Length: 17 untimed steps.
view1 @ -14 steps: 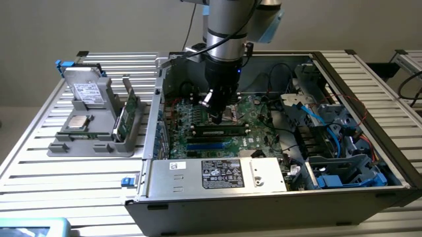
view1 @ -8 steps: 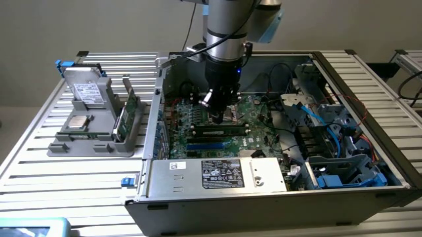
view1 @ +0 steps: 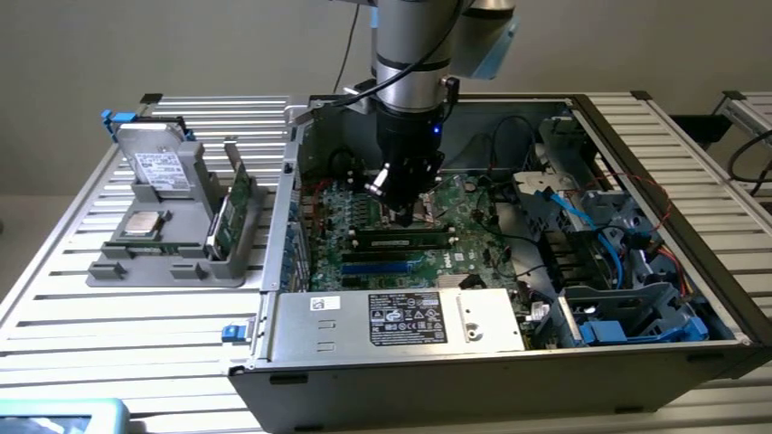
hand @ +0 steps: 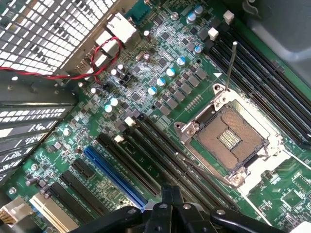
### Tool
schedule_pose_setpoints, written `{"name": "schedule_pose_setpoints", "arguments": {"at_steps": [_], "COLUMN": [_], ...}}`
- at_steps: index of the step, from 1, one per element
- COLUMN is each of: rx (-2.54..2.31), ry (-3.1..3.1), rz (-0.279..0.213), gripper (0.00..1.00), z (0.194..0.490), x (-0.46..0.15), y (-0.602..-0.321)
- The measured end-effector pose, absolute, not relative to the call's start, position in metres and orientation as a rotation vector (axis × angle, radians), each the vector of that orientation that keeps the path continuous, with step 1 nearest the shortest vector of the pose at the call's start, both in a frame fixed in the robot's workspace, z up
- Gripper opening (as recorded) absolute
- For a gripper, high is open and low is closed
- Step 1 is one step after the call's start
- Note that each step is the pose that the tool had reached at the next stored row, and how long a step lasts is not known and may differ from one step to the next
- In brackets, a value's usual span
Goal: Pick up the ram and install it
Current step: 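Press down the ram until it locks into place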
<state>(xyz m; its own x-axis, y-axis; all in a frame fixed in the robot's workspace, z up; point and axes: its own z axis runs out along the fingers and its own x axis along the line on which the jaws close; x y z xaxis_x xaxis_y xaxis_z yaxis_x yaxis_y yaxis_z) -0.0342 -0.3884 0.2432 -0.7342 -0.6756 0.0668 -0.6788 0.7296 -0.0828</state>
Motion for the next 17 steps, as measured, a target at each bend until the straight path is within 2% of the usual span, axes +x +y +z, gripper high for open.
{"name": "schedule_pose_setpoints", "arguments": {"at_steps": [17], "rx": [0.888], "ry": [-3.028], "rz": [0.194], "gripper": [0.11], "z": [0.2433], "x": [-0.0342], "y": [-0.3882]}}
